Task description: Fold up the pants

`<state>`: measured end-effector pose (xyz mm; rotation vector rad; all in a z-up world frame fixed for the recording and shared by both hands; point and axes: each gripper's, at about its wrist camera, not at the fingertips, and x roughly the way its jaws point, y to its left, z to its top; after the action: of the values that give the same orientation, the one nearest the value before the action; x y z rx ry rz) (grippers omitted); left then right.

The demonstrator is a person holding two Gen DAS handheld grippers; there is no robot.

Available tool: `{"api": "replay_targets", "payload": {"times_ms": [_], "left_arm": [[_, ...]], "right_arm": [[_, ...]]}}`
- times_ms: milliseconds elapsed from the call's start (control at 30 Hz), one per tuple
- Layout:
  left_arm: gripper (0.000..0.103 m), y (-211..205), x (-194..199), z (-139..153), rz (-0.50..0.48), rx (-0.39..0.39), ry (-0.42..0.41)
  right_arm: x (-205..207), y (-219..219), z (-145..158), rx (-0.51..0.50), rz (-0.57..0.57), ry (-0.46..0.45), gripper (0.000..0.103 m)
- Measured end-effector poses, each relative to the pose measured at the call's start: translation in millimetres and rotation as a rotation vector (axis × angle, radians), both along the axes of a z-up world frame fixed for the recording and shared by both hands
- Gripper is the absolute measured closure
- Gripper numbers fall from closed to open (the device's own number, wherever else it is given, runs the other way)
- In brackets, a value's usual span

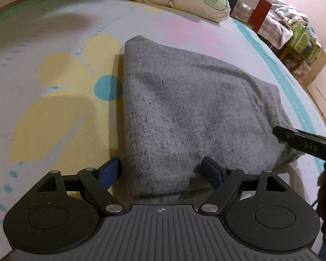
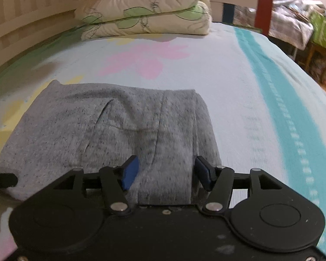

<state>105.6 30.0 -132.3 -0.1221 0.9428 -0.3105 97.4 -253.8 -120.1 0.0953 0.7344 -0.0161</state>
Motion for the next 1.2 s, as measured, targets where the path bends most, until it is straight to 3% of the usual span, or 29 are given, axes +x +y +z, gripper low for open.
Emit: {"api": "replay_targets", "payload": {"times_ms": [367, 733, 900, 1200], "left_arm": [[0.018, -4.2, -6.4, -3.6, -0.013, 0.024, -0.015], [0.018, -1.7, -7.3, -4.3, -0.018, 0.02, -0.019], [0.018, 2.4, -5.8, -1.9, -0.027, -0.005, -0.011], [0.018, 11.9, 12.4, 18.2, -0.018, -0.038, -0.057]], "right_arm": [[-9.8, 3.4, -6.2, 0.018, -0.042, -0.014, 0.037], [-29.3, 2.4, 6.3, 0.01, -0.009, 0.01, 0.036], [-34.8, -5.0, 28.6, 0.008, -0.017, -0.076, 0.036], [13.4, -33.3, 18.4, 0.072, -0.009, -0.01, 0.032]]}}
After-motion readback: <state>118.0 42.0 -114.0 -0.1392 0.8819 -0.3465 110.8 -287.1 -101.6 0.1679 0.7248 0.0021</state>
